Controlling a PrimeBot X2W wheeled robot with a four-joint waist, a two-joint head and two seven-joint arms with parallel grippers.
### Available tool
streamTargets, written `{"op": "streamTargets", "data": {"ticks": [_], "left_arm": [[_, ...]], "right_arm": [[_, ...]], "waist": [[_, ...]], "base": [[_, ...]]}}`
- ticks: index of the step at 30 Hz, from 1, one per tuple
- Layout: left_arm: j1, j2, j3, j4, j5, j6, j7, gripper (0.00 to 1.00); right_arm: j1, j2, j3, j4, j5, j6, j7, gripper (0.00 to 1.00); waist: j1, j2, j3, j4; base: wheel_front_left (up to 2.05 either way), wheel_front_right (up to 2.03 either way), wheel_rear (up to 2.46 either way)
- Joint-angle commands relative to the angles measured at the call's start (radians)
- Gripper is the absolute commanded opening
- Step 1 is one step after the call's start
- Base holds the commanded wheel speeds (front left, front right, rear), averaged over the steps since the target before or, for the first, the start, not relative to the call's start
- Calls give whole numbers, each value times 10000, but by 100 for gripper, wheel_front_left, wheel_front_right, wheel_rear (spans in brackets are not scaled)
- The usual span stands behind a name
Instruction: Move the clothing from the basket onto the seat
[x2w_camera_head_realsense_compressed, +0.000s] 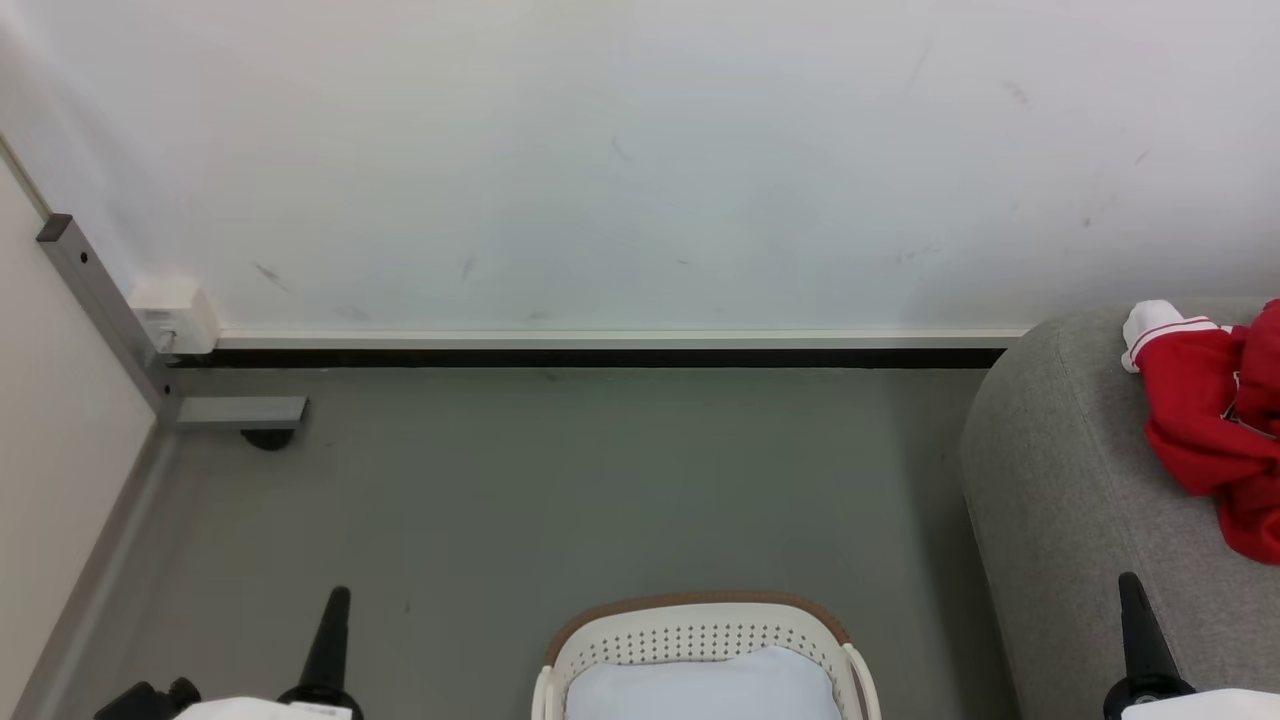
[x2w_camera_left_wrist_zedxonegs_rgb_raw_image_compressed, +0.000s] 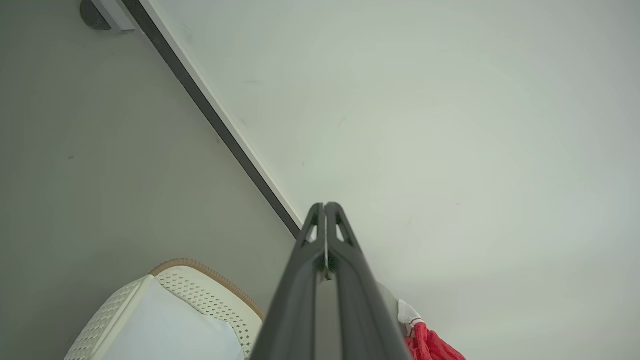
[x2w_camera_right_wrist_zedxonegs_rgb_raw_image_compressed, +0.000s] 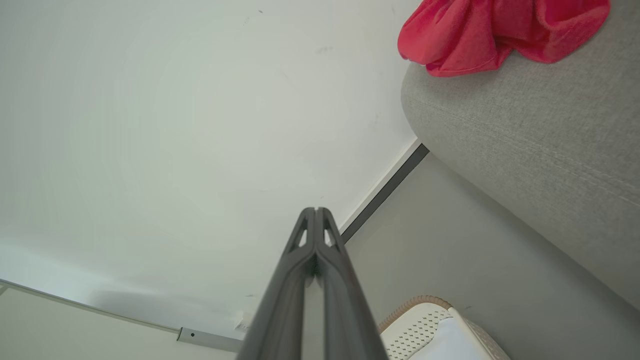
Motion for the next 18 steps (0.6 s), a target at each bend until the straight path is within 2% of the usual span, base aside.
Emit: {"op": "streamTargets", "data": {"ticks": [1,18], "left_arm": [[-198,12,94,-135,-267,-67,67,0],[-342,-75,375,-205,-1770,-134,498,0]], "right_arm": [[-232,-119,-55,-146,292,-10,68,0],[-320,-136,-183,-257,1927,-13,497,0]], "waist": [[0,-1,7,8],[0,-1,87,93]], "base": [[0,0,0],[0,0,0]]}}
